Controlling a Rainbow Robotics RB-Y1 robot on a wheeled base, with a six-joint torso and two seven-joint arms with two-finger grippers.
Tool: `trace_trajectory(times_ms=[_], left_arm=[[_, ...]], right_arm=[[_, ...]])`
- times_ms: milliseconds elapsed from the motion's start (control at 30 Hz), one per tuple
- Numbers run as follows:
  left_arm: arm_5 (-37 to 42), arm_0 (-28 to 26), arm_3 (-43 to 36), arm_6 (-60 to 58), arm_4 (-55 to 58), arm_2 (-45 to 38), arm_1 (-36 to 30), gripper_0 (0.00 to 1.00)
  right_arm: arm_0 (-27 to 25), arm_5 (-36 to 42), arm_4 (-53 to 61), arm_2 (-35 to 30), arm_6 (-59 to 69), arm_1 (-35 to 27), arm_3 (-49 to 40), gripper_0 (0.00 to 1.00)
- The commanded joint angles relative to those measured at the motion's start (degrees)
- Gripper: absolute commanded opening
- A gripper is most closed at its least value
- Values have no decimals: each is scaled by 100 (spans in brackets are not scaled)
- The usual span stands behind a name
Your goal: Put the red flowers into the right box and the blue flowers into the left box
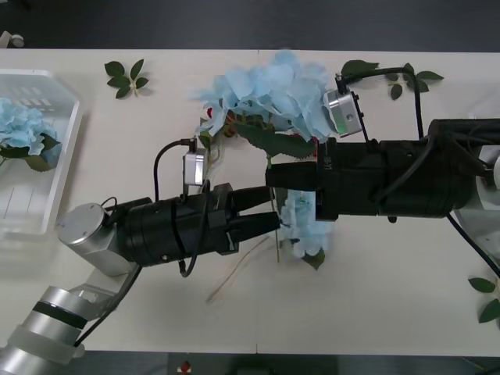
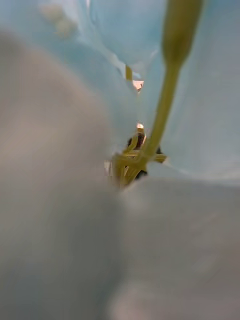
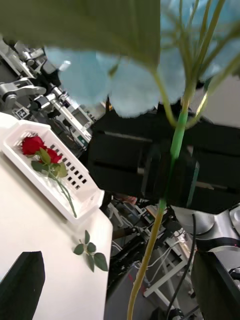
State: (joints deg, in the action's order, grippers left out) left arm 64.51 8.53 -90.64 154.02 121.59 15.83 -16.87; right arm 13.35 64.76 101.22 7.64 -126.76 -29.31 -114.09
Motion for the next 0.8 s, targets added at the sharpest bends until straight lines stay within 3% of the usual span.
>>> trace_trajectory(times_ms=[33, 233, 400, 467, 667, 800], left_arm=[[-88, 131, -182, 98, -57, 157, 61, 85], [-184, 140, -182, 98, -57, 351, 149, 84], [-264, 166, -182, 98, -109, 368, 272, 77], [-299, 184, -182, 98, -118, 368, 316, 62], [-395, 201, -182, 98, -118, 368, 325, 1], [-439, 210, -182, 98, -118, 359, 307, 0]], right_arm=[[133, -192, -32, 89, 169, 84, -157, 0], [160, -350, -32, 229, 178, 119, -149, 0], [160, -350, -32, 256, 178, 128, -149, 0], [160, -350, -32, 264, 169, 136, -149, 0], [151, -350, -32, 264, 178, 145, -149, 0], [160, -350, -32, 282, 178, 163, -149, 0]])
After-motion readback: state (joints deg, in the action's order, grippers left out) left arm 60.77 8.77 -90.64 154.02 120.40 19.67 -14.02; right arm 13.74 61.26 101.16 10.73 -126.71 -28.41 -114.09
